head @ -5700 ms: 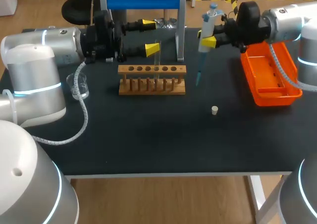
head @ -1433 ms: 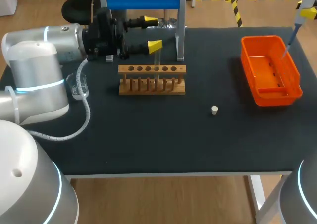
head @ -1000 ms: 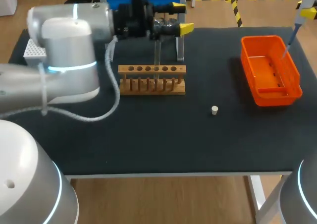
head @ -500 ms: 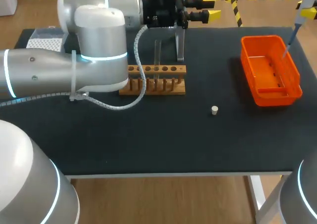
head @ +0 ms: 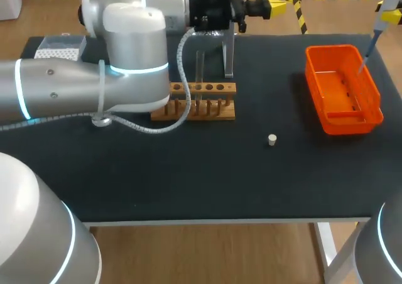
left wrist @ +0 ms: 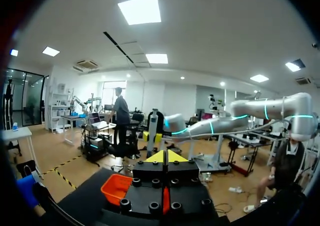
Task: Invert the test tube, pick up the pipette, mount the tip to pipette, aspirate from beaker and dispense into the tube, eject the tip, return the pipette, and cap with the stopper.
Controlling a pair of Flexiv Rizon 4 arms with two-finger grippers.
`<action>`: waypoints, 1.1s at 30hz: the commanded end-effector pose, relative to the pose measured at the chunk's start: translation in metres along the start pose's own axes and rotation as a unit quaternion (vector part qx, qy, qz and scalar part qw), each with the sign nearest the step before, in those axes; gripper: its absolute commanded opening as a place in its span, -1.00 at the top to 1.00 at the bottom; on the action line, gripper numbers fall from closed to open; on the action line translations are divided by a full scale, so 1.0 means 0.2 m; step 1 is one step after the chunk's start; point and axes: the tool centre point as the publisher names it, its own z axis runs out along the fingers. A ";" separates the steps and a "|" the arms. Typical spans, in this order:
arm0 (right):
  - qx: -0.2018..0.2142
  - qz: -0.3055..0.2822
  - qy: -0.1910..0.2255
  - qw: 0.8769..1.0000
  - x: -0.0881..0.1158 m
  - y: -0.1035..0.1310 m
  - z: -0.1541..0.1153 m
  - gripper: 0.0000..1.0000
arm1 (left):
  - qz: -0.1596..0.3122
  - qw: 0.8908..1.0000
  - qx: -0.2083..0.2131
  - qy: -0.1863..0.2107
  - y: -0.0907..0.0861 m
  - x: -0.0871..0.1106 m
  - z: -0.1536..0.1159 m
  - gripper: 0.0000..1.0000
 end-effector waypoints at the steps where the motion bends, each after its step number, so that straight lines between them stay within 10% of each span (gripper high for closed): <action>1: 0.002 0.000 -0.001 1.000 0.00 0.01 0.00 1.00 | 0.006 1.000 -0.023 0.013 -0.06 -0.08 0.21 1.00; 33: 0.002 0.000 -0.001 1.000 0.00 0.01 0.00 1.00 | 0.060 0.998 -0.033 0.006 -0.20 -0.10 0.85 1.00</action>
